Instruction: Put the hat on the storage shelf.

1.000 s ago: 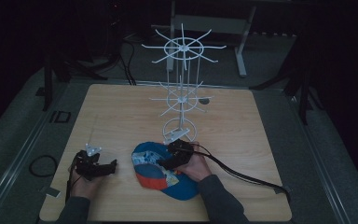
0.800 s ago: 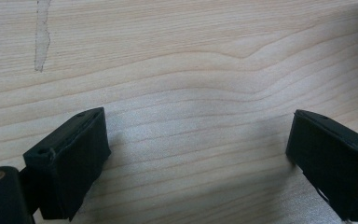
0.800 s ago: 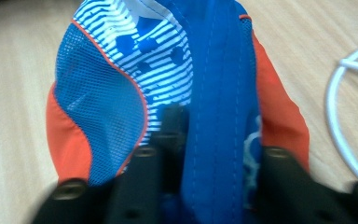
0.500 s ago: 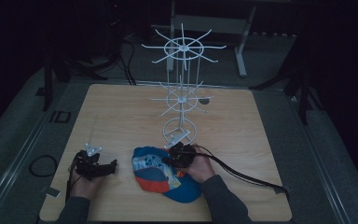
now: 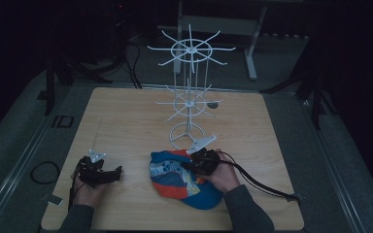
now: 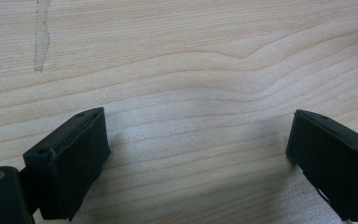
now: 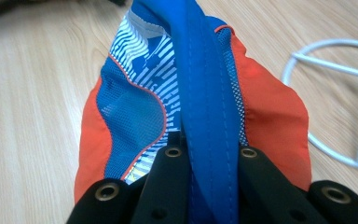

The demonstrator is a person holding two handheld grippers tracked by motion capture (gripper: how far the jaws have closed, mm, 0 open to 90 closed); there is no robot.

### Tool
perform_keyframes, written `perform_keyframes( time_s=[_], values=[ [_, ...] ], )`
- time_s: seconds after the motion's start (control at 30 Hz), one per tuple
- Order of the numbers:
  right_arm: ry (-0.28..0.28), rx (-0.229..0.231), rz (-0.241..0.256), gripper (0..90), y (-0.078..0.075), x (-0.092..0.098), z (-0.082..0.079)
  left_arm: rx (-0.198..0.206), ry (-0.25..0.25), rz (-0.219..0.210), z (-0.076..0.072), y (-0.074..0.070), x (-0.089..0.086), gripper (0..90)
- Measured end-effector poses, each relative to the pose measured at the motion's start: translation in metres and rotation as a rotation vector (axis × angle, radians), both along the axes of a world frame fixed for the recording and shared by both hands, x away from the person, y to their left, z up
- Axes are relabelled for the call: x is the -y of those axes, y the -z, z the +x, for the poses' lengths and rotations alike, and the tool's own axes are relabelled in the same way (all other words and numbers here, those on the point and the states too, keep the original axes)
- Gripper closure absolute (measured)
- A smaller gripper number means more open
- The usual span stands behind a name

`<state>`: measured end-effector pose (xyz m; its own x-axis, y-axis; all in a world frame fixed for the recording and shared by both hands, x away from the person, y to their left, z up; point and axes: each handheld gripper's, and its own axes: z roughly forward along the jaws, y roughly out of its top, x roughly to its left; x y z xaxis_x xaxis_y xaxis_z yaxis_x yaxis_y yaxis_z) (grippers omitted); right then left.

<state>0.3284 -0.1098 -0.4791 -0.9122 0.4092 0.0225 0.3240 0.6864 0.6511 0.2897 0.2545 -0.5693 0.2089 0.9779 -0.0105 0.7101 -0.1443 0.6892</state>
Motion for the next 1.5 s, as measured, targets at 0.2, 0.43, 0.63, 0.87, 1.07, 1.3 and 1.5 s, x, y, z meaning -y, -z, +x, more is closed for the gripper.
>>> perform_keyframes(
  time_s=[0.2, 0.43, 0.63, 0.87, 1.07, 1.3, 1.5],
  values=[
    [0.019, -0.014, -0.004, 88.5, 0.001, 0.024, -0.004, 0.001, -0.001, 0.0, 0.0, 0.0, 0.0, 6.0],
    [0.061, -0.017, 0.025, 88.5, -0.001, 0.055, -0.009, 0.002, -0.002, 0.0, 0.0, 0.0, 0.0, 6.1],
    [0.086, -0.006, 0.074, 88.4, -0.01, 0.073, -0.011, 0.003, -0.002, 0.0, 0.0, 0.0, 0.0, 6.1],
    [0.115, 0.007, 0.145, 88.4, -0.023, 0.095, -0.012, 0.004, -0.003, -0.001, 0.0, 0.0, 0.001, 6.1],
    [0.122, 0.019, 0.182, 88.4, -0.031, 0.105, -0.013, 0.005, -0.004, -0.001, -0.001, 0.0, 0.001, 6.1],
    [0.131, 0.031, 0.205, 88.4, -0.041, 0.114, -0.014, 0.006, -0.005, -0.001, -0.001, 0.0, 0.001, 6.1],
    [0.137, 0.04, 0.212, 88.4, -0.047, 0.12, -0.015, 0.006, -0.005, -0.001, -0.001, 0.0, 0.001, 6.1]
  ],
)
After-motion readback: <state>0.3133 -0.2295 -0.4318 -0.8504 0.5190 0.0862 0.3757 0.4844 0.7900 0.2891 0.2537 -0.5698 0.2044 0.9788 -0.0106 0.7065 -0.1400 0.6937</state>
